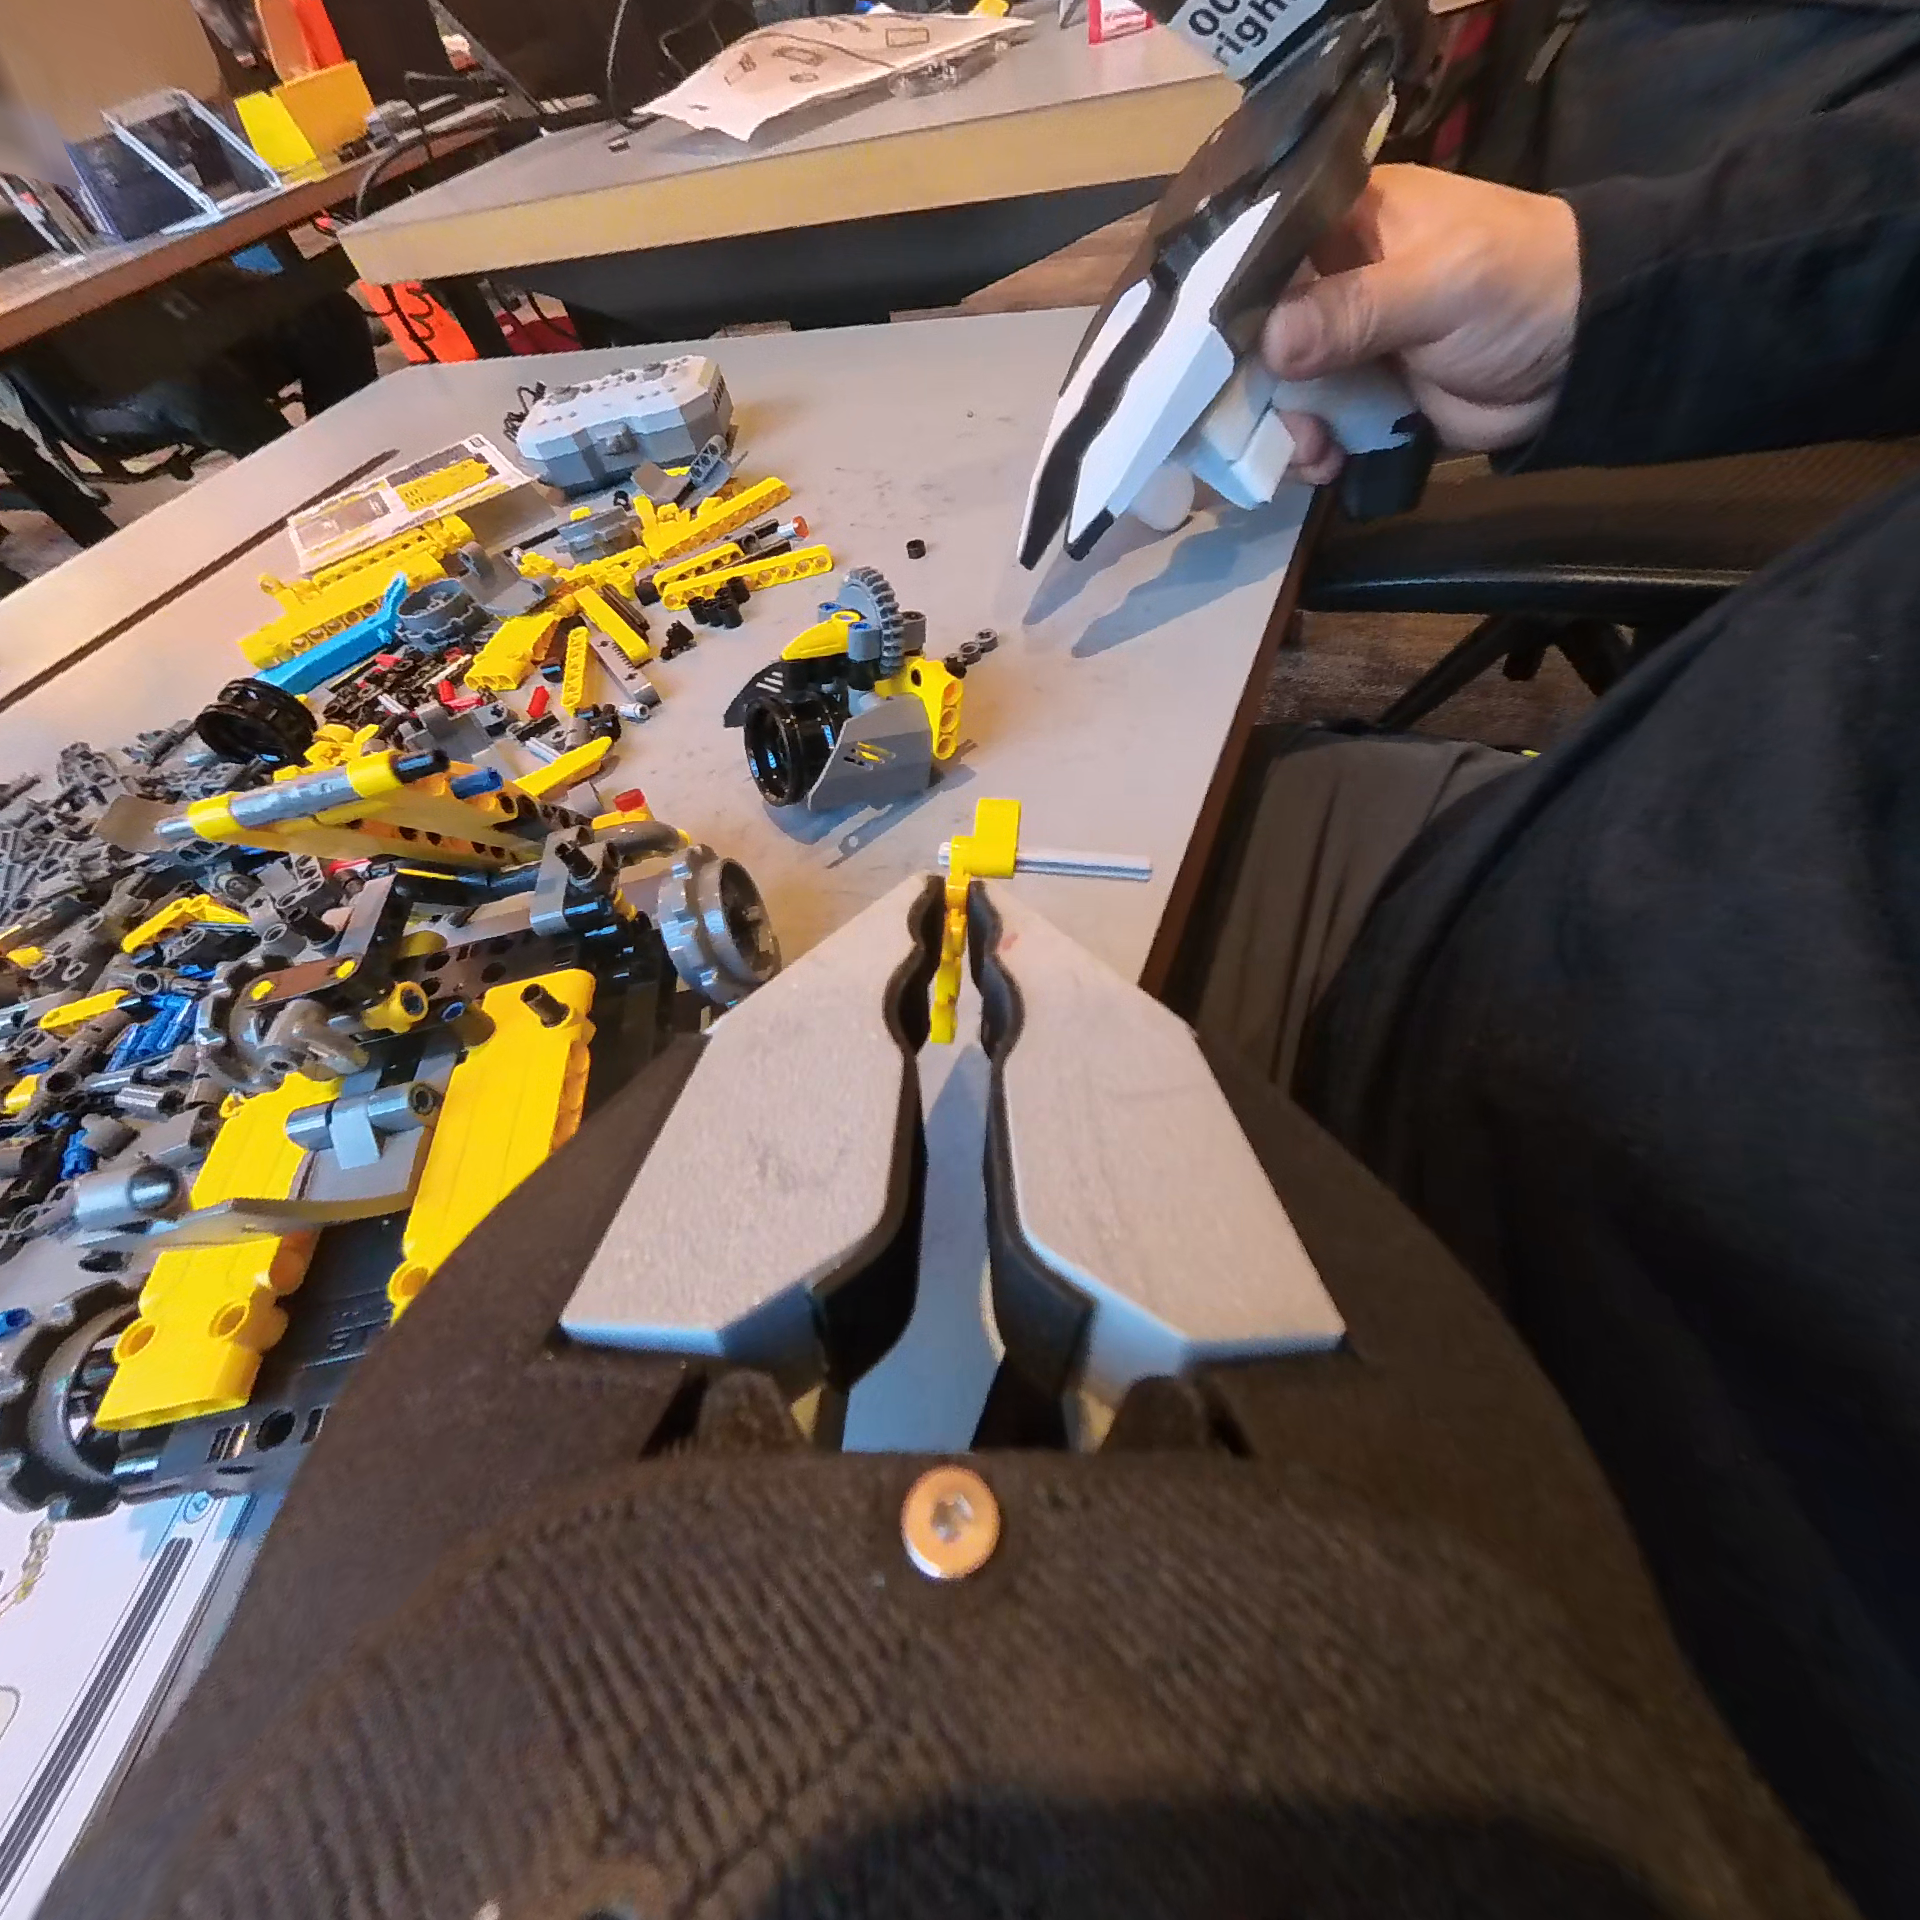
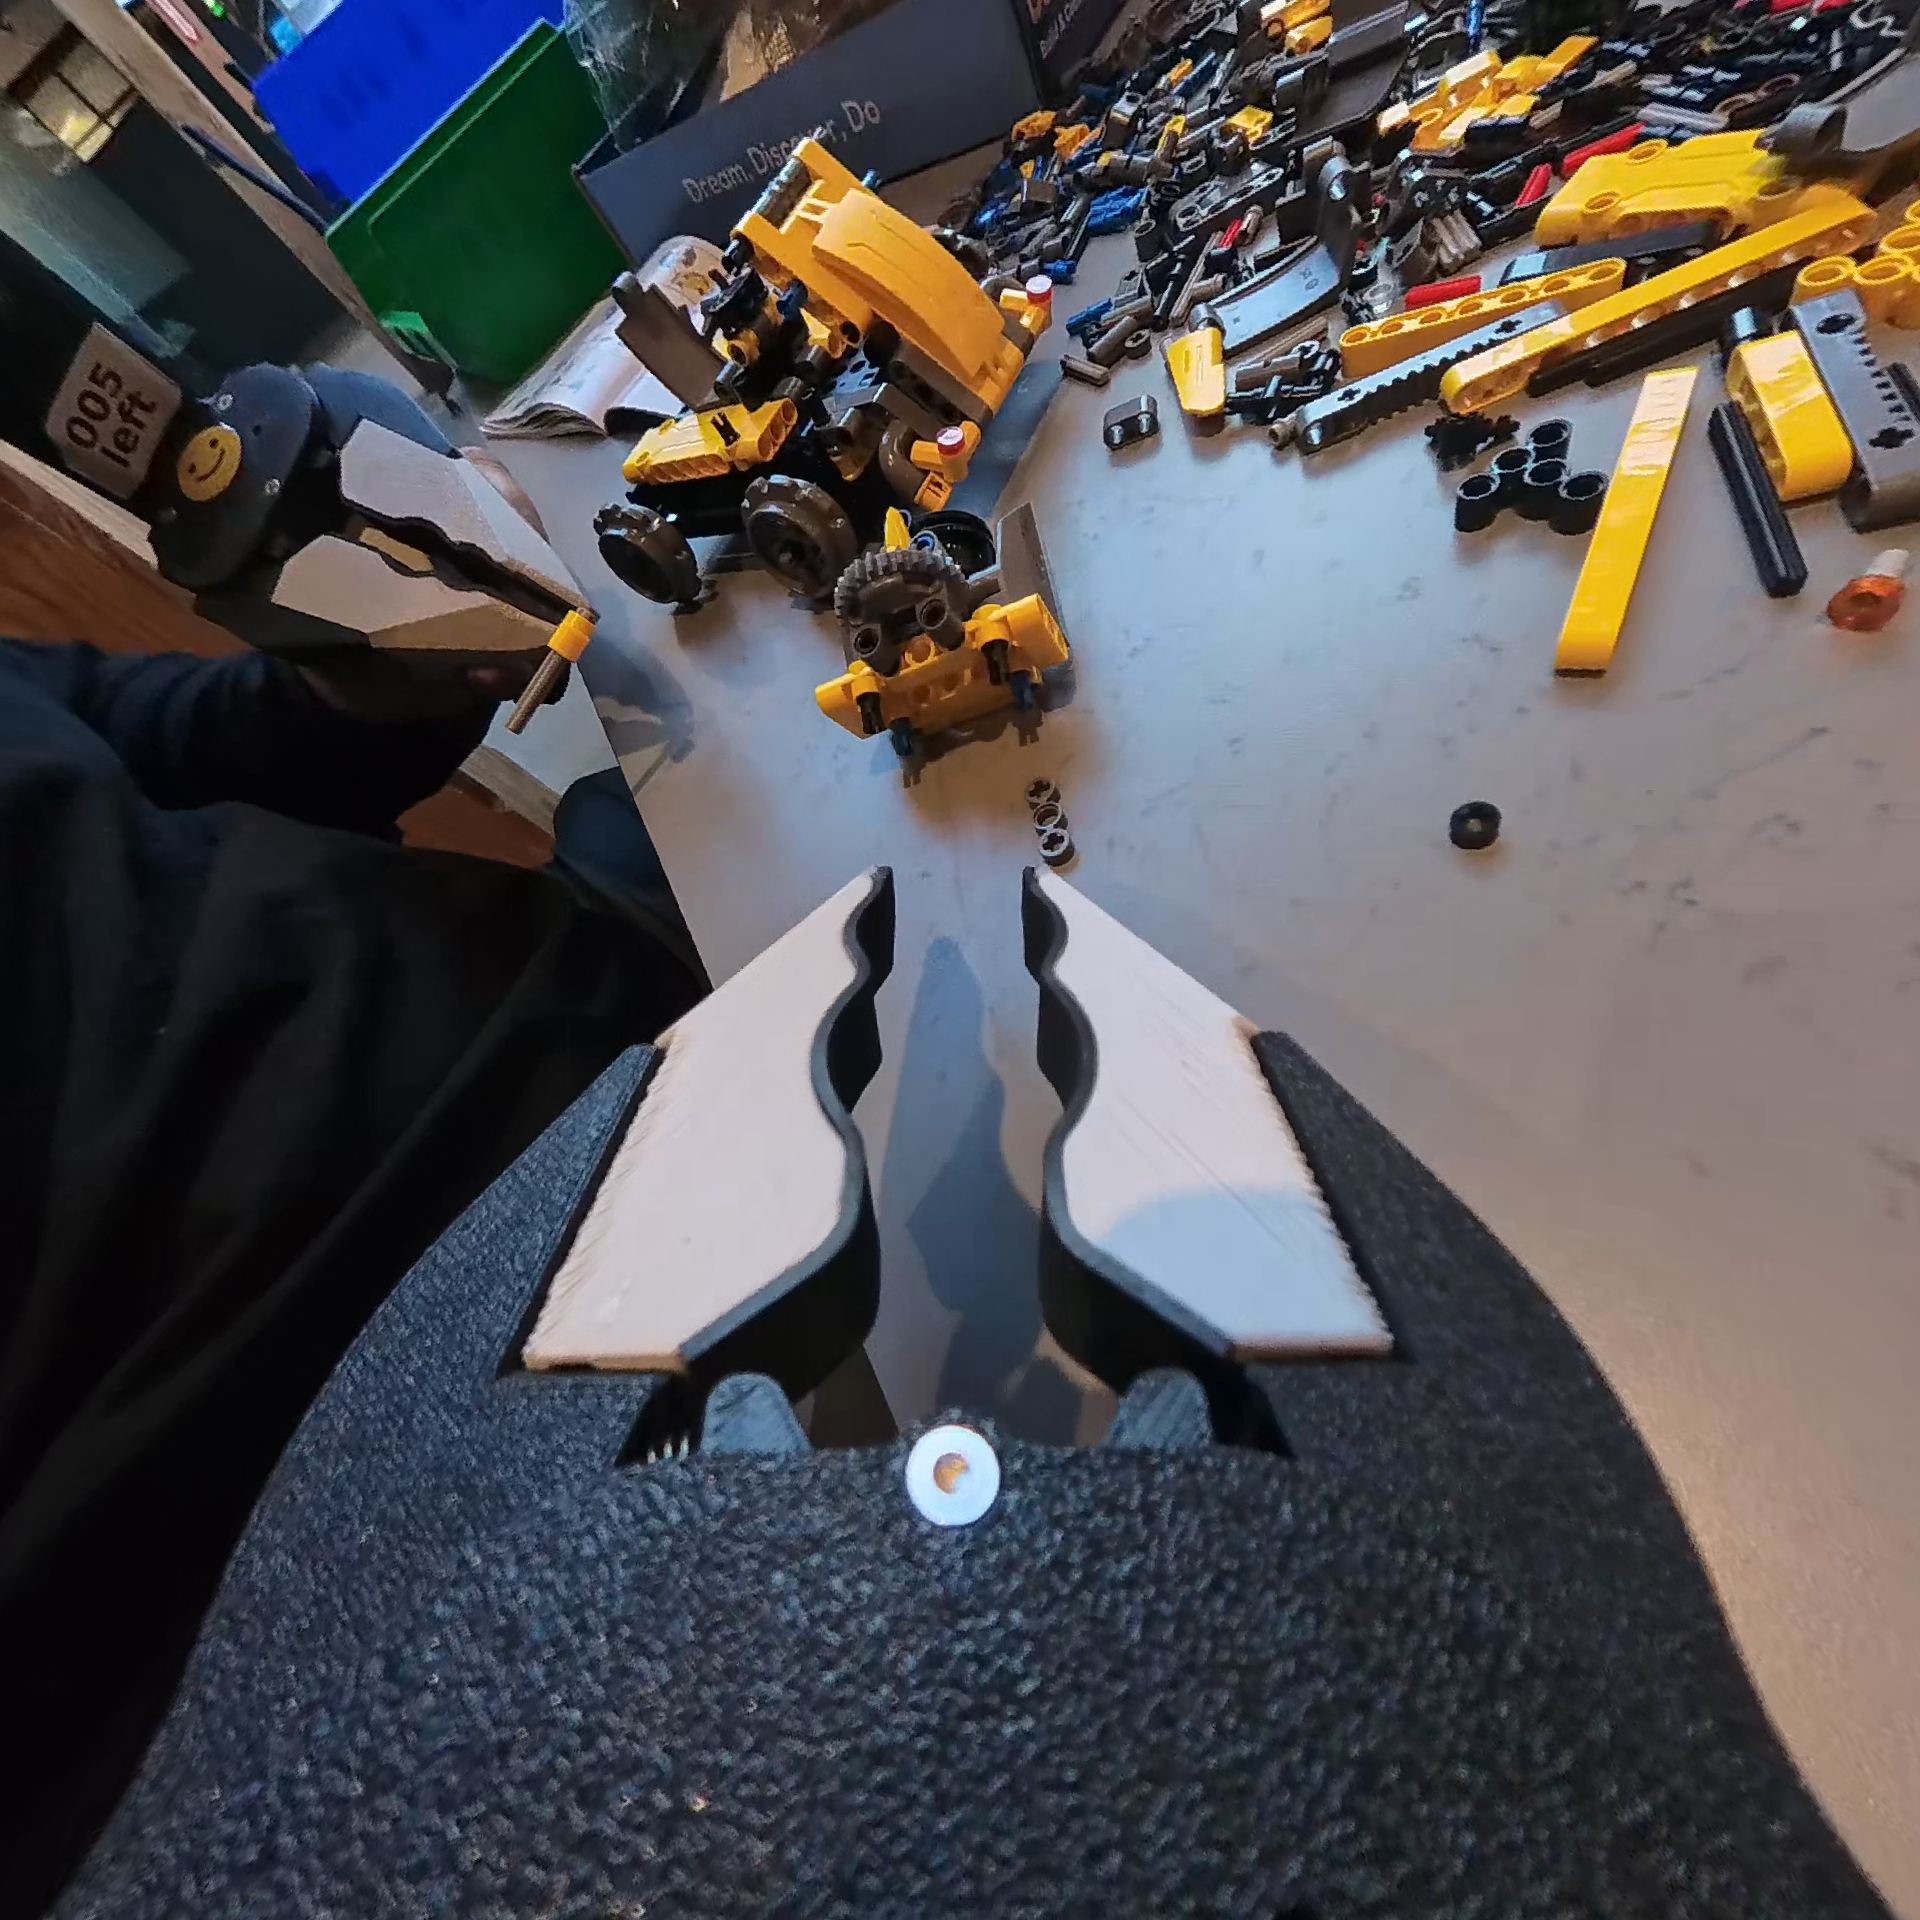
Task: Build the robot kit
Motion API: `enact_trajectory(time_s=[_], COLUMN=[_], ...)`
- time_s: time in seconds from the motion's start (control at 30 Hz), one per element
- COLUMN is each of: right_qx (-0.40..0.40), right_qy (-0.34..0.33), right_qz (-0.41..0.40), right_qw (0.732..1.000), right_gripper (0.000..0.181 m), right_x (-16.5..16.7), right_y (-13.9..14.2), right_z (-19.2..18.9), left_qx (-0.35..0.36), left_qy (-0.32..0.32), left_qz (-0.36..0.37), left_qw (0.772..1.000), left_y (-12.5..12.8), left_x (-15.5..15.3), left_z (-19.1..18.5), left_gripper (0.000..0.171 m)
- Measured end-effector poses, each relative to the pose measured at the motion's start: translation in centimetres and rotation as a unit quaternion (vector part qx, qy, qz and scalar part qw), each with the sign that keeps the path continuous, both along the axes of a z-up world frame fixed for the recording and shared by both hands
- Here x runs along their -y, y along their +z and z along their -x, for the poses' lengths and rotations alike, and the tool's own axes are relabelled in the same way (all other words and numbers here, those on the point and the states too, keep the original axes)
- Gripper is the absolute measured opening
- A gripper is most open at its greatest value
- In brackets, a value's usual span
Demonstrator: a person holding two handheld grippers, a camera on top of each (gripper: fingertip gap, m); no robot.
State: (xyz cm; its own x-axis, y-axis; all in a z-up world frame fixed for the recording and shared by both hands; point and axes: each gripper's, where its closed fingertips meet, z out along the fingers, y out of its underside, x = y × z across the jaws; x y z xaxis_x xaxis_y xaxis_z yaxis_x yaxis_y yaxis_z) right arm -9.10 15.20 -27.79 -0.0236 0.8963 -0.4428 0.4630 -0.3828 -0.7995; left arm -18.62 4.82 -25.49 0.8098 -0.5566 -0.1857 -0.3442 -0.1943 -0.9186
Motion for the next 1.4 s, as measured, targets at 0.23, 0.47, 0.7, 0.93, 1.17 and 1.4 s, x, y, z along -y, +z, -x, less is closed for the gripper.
enact_trajectory(time_s=[0.23, 0.47, 0.7, 0.93, 1.17, 1.4], right_qx=[-0.002, -0.007, -0.038, -0.057, -0.022, -0.028], right_qy=[0.0, 0.005, 0.018, 0.077, 0.137, 0.055], right_qz=[0.0, -0.008, -0.053, -0.128, -0.292, -0.281], right_qw=[1.0, 1.0, 0.998, 0.987, 0.946, 0.958], right_gripper=[0.022, 0.021, 0.035, 0.049, 0.051, 0.038], right_x=[0.0, 0.2, 1.3, 6.5, 10.5, 10.3], right_y=[0.1, 0.2, 1.0, 2.2, 1.3, 0.9], right_z=[0.0, -0.1, 0.3, 2.4, 3.8, 5.4], left_qx=[0.0, -0.001, -0.003, 0.057, 0.172, 0.116], left_qy=[-0.001, -0.001, -0.002, 0.001, 0.027, 0.059], left_qz=[0.002, 0.003, 0.002, 0.061, 0.173, 0.126], left_qw=[1.0, 1.0, 1.0, 0.996, 0.969, 0.983], left_y=[-0.1, -0.1, -0.1, -0.2, -1.1, -1.2], left_x=[0.0, 0.0, 0.0, -0.1, -1.2, -1.7], left_z=[0.0, 0.0, -0.1, -1.2, -1.6, -1.2], left_gripper=[0.001, 0.001, 0.001, 0.001, 0.001, 0.001])
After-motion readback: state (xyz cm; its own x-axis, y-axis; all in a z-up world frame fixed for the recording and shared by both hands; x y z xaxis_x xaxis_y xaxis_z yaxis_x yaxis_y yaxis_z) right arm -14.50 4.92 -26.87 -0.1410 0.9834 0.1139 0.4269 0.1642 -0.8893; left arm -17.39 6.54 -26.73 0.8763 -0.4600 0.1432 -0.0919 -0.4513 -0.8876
